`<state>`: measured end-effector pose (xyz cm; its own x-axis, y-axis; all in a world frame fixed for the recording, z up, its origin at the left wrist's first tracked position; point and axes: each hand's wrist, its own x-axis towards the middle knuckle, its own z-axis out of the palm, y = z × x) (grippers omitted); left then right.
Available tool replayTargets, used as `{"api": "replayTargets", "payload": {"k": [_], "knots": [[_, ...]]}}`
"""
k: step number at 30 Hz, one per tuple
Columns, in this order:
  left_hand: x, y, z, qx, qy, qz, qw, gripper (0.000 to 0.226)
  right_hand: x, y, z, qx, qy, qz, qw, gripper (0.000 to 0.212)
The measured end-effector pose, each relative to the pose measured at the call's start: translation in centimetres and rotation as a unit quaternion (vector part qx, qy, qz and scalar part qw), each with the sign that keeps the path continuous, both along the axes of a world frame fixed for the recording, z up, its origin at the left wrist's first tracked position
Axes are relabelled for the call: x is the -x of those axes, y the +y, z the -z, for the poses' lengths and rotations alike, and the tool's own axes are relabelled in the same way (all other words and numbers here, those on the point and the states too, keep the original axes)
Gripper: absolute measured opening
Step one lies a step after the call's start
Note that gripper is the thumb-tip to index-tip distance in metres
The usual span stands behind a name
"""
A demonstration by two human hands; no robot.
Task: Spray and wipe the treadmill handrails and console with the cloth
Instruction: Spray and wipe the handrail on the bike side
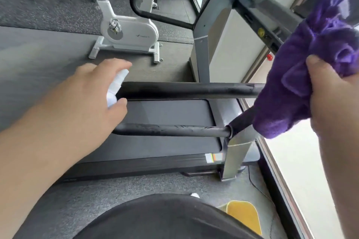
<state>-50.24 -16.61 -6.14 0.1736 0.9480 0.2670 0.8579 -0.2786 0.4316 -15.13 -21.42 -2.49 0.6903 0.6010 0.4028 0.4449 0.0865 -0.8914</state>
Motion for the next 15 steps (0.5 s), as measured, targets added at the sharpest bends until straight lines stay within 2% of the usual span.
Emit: {"api": "replayTargets", "payload": {"k": [1, 2, 4, 6, 10, 13, 15], "knots": [[-0.3, -0.3, 0.4, -0.007, -0.015, 0.001, 1.0, 0.06, -0.8, 0.9, -0.3, 0.013, -0.063, 0.001, 0.998, 0.04], [-0.6, -0.5, 0.7, -0.01, -0.028, 0.0, 1.0, 0.061, -1.5, 1.6, -0.2, 0.04, -0.115, -0.01, 0.992, 0.044], [-1.5, -1.1, 1.1, -0.009, -0.037, 0.004, 0.999, 0.062, -2.3, 3.2, 0.8, 0.146, -0.187, -0.02, 0.971, 0.056], [-2.5, -1.6, 1.1, -0.005, -0.044, 0.017, 0.999, 0.061, -2.4, 4.3, 2.3, 0.24, -0.244, -0.026, 0.939, 0.056], [-5.3, -1.7, 1.2, 0.001, -0.05, 0.085, 0.995, 0.058, -1.2, 5.1, 3.0, 0.327, -0.246, -0.062, 0.91, 0.04], [-7.4, -1.6, 1.2, 0.004, -0.066, 0.132, 0.989, 0.058, -1.5, 5.0, 2.3, 0.355, -0.257, -0.101, 0.893, 0.049], [-8.8, -1.5, 1.2, 0.007, -0.071, 0.155, 0.985, 0.058, -2.2, 4.6, 2.0, 0.353, -0.272, -0.12, 0.887, 0.046]]}}
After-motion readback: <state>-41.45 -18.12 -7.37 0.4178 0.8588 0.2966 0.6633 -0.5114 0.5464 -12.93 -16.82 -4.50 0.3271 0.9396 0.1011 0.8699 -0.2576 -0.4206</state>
